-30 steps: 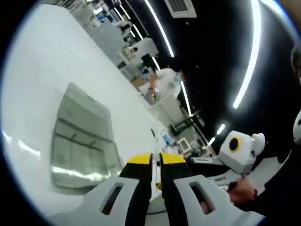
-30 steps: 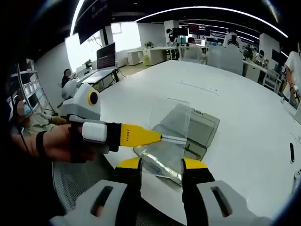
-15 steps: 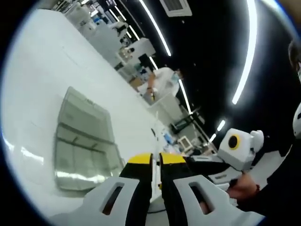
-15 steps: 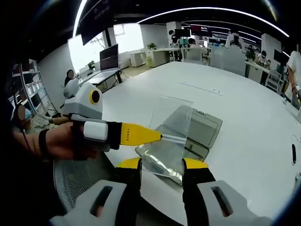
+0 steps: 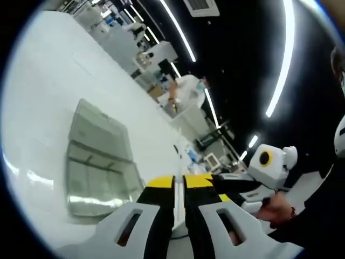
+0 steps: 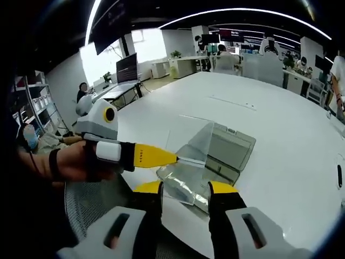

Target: Insert the divider into the dual guide fixture by aligning both edges with the guide slots and pushing it downward to the bottom, including one-sided entry, uneven engagement, binding, and posture correction.

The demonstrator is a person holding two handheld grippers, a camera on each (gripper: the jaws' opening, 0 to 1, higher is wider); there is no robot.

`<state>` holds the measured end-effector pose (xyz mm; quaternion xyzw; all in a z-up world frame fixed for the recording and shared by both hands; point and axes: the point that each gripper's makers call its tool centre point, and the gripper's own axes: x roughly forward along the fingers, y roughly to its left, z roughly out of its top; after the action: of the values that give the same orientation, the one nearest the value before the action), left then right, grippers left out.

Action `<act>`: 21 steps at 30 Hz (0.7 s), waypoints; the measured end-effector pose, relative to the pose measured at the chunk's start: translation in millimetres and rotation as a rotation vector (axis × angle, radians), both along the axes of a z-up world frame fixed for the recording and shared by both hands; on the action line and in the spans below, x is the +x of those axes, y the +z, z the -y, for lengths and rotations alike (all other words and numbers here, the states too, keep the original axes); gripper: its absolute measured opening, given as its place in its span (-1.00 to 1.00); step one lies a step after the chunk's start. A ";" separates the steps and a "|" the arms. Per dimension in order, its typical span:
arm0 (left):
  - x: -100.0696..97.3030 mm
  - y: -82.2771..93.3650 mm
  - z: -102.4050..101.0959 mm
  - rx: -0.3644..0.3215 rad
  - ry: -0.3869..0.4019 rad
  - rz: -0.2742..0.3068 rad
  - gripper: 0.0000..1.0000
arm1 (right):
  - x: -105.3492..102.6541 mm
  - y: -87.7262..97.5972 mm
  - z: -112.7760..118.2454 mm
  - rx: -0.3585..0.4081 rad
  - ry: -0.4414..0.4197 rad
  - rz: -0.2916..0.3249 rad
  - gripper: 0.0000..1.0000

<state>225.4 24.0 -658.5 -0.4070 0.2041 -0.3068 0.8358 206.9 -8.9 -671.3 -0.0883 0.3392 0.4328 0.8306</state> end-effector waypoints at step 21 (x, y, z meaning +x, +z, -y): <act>-10.6 12.8 -14.5 0.049 -0.052 0.062 -0.95 | 1.1 21.0 0.2 0.145 0.073 0.056 -0.50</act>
<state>214.8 38.5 -645.7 -0.3711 0.1961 -0.3358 0.8432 208.0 -9.1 -650.3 -0.0521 0.2801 0.4836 0.8276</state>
